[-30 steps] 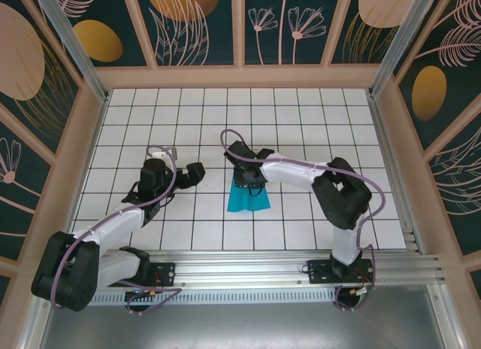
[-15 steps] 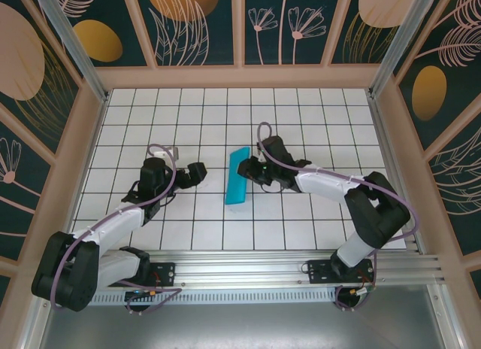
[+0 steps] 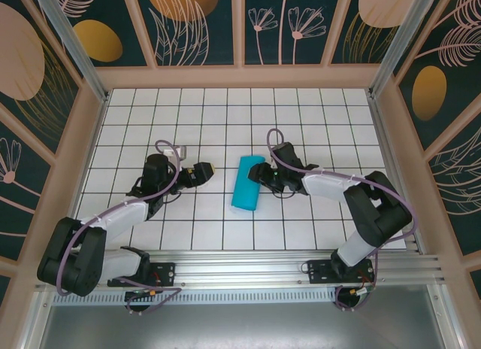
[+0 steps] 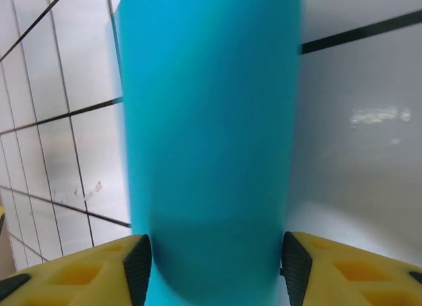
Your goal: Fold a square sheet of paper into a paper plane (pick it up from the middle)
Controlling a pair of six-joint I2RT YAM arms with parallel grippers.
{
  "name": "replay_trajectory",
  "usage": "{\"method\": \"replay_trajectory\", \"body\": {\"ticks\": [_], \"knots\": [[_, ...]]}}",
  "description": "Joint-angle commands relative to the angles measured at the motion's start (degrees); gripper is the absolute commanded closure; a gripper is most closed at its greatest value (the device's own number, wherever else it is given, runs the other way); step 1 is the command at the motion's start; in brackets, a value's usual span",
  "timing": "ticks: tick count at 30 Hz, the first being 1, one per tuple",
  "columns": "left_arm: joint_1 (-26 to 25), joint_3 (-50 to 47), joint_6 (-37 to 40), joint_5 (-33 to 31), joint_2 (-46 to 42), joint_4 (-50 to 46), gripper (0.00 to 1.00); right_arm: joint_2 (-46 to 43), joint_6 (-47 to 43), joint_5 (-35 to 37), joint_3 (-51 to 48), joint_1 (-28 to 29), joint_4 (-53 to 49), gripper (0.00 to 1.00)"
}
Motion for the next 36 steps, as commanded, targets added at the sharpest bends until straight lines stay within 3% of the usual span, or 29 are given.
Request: {"method": "replay_trajectory", "body": {"ticks": [1, 17, 36], "knots": [[-0.5, 1.6, -1.8, 2.8, 0.5, 4.3, 0.01, -0.2, -2.2, 4.5, 0.4, -0.6, -4.7, 0.37], [-4.4, 4.8, 0.5, 1.9, 4.1, 2.4, 0.02, 3.5, 0.7, 8.8, 1.3, 0.2, -5.8, 0.34], [-5.1, 5.2, -0.2, 0.7, 8.0, 3.2, 0.07, 4.8, 0.0, 11.7, 1.7, 1.5, -8.9, 0.34]]}}
